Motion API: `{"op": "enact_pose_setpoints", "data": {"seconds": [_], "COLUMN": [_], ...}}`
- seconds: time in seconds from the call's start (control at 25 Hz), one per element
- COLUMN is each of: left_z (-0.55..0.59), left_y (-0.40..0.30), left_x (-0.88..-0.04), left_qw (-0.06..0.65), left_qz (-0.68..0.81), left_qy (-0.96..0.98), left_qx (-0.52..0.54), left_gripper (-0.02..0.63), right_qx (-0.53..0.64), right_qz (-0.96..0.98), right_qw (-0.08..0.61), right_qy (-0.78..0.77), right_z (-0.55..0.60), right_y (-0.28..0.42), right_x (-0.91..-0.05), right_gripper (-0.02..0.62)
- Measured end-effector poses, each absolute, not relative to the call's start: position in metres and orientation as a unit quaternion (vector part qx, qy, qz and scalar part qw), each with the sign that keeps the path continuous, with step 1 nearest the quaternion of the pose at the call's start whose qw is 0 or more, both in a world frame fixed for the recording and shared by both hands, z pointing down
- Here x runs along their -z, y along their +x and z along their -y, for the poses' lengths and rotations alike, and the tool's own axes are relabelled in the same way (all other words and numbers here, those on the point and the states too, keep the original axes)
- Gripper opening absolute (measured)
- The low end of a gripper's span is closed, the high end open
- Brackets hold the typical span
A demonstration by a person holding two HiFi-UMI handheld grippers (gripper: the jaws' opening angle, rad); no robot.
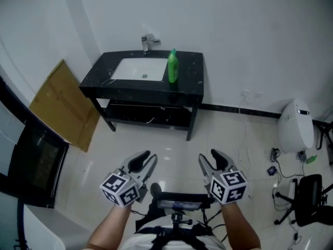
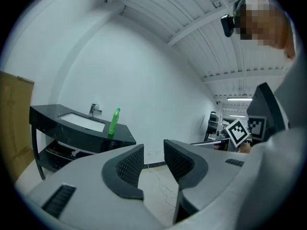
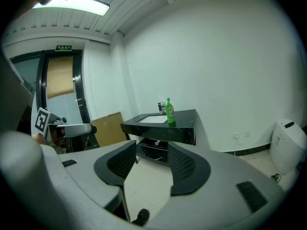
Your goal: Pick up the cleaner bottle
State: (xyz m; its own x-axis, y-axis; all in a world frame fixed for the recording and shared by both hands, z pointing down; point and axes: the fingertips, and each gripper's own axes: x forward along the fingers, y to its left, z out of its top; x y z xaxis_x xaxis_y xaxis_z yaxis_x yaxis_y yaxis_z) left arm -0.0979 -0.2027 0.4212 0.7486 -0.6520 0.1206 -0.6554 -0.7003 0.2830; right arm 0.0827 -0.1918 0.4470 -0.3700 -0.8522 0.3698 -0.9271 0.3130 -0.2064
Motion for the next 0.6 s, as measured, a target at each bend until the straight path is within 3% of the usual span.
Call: {"op": "enact_pose_setpoints", "data": {"seconds": [0.6], "left_z": [0.367], "left_y": [-0.144], "left_x": [-0.423], "left_qw": [0.171], "left_qz": [0.301], "left_qy": [0.938], "left_qx": [-0.012], "left_gripper": [0.118], "right_qx": [-0.213], "right_qz": [0.762], "right_qw": [0.102], "right_qy": [0.603], "right_z": [0.329], "right_y": [0.038], "right_x": [-0.443], "right_gripper": [0.196]}}
